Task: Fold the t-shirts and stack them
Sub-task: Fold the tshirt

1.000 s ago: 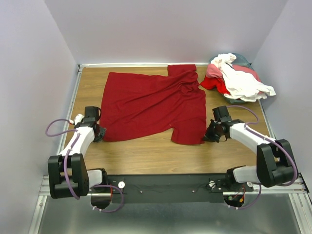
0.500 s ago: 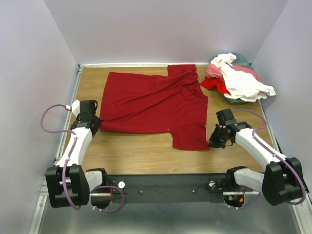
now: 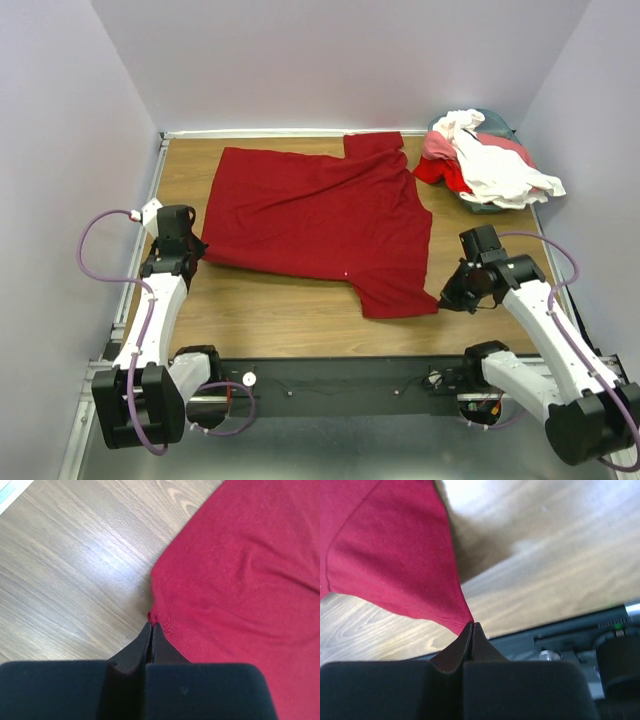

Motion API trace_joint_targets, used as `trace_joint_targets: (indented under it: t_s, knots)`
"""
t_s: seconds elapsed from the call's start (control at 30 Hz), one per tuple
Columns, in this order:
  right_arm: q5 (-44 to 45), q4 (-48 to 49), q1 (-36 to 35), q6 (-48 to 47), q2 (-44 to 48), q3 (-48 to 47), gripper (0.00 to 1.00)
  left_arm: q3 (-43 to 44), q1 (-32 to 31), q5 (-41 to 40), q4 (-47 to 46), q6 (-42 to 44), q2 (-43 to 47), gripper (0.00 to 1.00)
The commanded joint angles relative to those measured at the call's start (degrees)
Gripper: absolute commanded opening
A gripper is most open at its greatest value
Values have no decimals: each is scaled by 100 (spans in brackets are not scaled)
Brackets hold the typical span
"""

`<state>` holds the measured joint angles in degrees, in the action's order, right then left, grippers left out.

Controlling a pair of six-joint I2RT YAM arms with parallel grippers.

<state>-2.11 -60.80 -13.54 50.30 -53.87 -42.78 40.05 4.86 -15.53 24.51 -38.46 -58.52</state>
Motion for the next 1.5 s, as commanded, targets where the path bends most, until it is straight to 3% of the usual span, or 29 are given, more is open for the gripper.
trace_joint_targets:
  t_s: [0.0, 0.3, 0.5, 0.93, 1.47]
  knots:
    - [149, -1029, -43, 339, 315, -300, 1, -24, -3, 155, -69, 119, 218, 0]
    - [185, -1856, -43, 392, 667, -766, 1, 161, -3, 164, 291, -39, 614, 0]
    - [184, -1647, -43, 322, 544, -1161, 1, 240, -3, 278, 511, -188, 851, 0]
    - [413, 760, -35, -143, -1186, -1241, 0, 283, 6, 1148, -359, 207, -210, 0]
    - [923, 1263, 115, -1040, -3305, -2778, 0, 907, 269, 1755, -843, 277, -1267, 0]
